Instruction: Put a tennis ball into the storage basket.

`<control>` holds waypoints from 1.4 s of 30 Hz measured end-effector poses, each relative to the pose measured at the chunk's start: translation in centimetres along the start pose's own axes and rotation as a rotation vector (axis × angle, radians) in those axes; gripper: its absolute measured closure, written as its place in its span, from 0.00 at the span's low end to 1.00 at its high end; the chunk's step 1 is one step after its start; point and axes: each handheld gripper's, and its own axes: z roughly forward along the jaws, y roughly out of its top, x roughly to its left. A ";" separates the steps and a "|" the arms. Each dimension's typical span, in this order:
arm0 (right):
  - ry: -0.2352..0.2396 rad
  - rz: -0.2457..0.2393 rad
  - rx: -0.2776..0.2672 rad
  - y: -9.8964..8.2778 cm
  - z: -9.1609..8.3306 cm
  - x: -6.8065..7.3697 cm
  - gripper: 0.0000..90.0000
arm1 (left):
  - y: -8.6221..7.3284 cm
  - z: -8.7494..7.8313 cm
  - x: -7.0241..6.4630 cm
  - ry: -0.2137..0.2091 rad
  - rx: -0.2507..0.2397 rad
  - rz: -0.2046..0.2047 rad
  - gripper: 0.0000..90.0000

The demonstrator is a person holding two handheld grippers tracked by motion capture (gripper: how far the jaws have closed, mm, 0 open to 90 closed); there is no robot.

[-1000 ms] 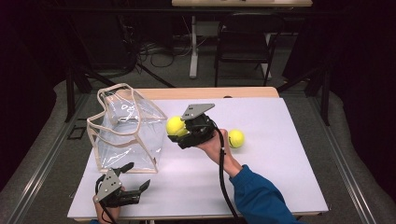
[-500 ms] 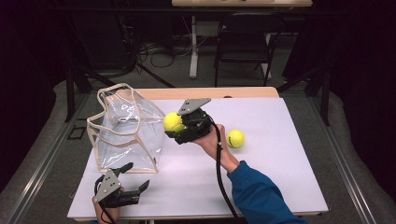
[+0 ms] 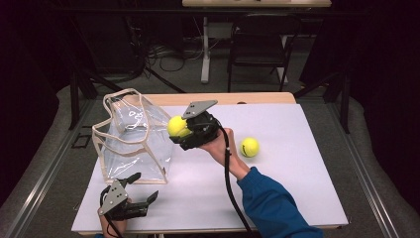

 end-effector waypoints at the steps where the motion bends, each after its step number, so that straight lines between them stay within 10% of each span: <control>1: 0.001 0.000 -0.001 0.1 0.0 0.0 0.29 | 0.0 0.0 0.0 0.001 -0.001 -0.001 0.18; 42: 0.002 -0.022 -0.033 3.2 0.4 -0.2 0.29 | 0.0 0.0 0.0 -0.006 -0.001 0.002 0.18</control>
